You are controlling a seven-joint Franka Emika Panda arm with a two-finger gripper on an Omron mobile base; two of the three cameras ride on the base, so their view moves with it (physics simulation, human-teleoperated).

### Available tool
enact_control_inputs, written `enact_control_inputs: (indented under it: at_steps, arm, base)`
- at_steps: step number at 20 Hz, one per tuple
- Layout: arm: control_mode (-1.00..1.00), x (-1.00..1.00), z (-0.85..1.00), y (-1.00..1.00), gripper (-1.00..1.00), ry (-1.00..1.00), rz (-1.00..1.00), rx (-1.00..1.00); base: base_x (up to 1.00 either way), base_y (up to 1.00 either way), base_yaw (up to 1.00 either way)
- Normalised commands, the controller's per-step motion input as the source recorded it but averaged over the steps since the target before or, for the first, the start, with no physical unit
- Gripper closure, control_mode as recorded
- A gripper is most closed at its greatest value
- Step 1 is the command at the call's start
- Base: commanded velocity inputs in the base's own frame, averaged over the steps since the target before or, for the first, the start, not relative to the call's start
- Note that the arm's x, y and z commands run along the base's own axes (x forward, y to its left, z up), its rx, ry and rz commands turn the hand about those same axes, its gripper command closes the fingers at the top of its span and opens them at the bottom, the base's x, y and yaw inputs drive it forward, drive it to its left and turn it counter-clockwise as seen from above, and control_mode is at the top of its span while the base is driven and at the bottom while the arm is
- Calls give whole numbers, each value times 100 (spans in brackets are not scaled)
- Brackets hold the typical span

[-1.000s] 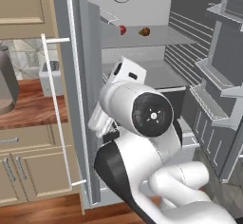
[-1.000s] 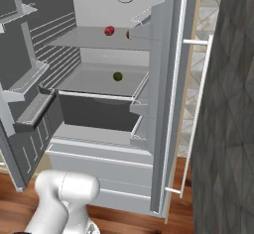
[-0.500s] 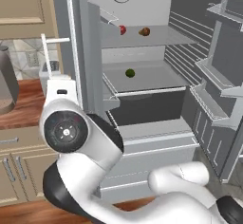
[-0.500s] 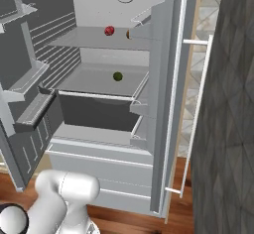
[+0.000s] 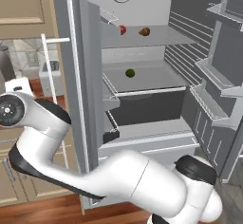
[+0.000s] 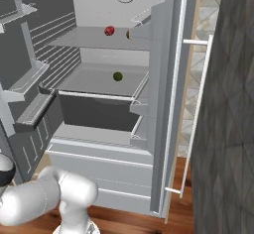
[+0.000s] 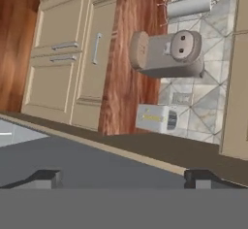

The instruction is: Place the pear in the correct fridge rack based on whether it is a fruit or vegetable. Finally, close the fridge door.

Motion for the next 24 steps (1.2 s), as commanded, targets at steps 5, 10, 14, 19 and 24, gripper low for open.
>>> enact_control_inputs:
  at_steps: [5,10,14,19,24]
  arm:
    - [-100,58,-20,21,-100,0,-19,-19]
    - [-100,10,-14,-47,-100,0,-18,-5]
    - [-100,7,-7,-75,-100,0,-13,0]
    - [-100,32,-5,-89,-100,0,-9,0]
    - [-100,11,-3,-100,-100,-2,-7,0]
  base:
    - [0,0,0]
    - [0,0,0]
    - [0,0,0]
    - [0,0,0]
    - [0,0,0]
